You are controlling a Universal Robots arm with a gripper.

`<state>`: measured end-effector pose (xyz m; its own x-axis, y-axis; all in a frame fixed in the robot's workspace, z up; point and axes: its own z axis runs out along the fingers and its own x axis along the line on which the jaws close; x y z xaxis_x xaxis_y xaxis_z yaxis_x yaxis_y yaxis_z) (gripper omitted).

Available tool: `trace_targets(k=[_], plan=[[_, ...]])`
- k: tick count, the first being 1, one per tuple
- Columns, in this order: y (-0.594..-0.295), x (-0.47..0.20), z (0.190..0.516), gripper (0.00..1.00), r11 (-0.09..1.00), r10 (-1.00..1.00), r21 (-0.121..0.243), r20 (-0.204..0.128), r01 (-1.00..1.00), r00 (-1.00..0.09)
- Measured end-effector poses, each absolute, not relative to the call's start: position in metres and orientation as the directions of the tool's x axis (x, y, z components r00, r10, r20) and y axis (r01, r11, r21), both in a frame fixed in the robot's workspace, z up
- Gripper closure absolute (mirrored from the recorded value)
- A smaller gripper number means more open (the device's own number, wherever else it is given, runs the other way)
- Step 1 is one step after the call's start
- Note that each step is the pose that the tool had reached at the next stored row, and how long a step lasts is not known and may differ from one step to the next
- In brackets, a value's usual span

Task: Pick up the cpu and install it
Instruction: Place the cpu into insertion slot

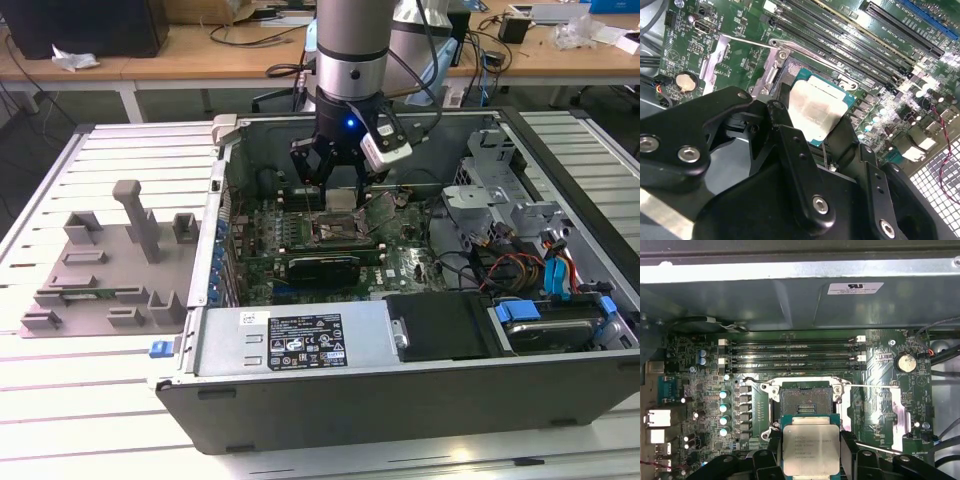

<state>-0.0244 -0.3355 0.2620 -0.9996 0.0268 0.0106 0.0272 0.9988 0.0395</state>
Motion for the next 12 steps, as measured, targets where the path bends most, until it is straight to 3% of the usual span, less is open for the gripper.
trace_targets(k=[12], plan=[[-0.3354, -0.0244, 0.2615, 0.45, 0.971, 0.234, 0.040, 0.011, 0.234, -0.972]])
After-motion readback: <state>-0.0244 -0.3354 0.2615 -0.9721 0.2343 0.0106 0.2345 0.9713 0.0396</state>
